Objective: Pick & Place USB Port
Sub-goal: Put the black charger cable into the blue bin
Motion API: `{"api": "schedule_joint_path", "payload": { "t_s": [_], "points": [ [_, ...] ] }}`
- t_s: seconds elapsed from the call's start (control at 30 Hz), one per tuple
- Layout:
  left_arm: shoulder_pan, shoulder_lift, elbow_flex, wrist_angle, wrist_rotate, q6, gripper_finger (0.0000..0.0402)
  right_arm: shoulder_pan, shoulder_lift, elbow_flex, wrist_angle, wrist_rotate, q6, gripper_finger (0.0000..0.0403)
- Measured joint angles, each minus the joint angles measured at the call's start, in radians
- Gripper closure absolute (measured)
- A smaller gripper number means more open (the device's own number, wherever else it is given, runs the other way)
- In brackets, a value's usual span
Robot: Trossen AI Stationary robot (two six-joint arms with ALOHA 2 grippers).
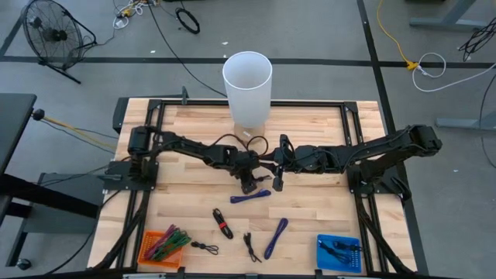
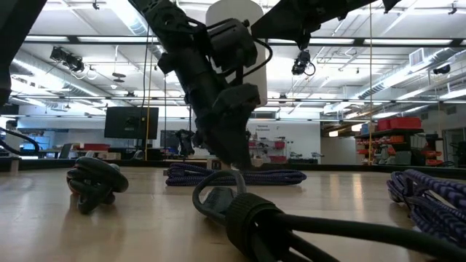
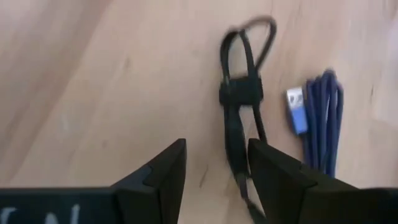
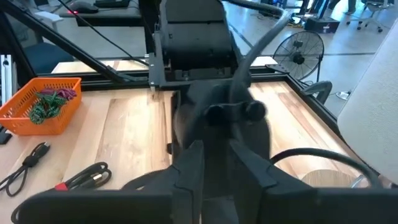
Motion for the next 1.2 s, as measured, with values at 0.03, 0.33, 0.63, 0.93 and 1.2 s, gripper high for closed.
{"api": "schedule_joint_path", "payload": {
  "t_s": [0.03, 0.33, 0.63, 0.93, 1.2],
  "points": [
    [-0.006, 0.008, 0.0, 0.011, 0.0, -0.001, 0.0224, 0.0, 0.0, 0.0, 0.0, -0.001, 0.0, 0.0333],
    [-0.036, 0.066, 0.005, 0.043, 0.0, 0.026, 0.0233, 0.002, -0.001, -0.002, -0.004, -0.011, 0.0, 0.0333],
    [-0.032, 0.061, 0.005, 0.013, -0.018, 0.051, 0.0378, 0.001, -0.001, -0.002, -0.013, -0.003, 0.0, 0.0333],
    [-0.048, -0.013, -0.002, -0.154, -0.046, 0.061, 0.0378, -0.002, -0.001, 0.002, -0.01, 0.015, 0.022, 0.0333],
    [-0.096, -0.197, -0.003, -0.349, -0.162, 0.063, 0.0378, 0.0, -0.002, 0.002, -0.006, 0.004, 0.03, 0.0333]
  ]
}}
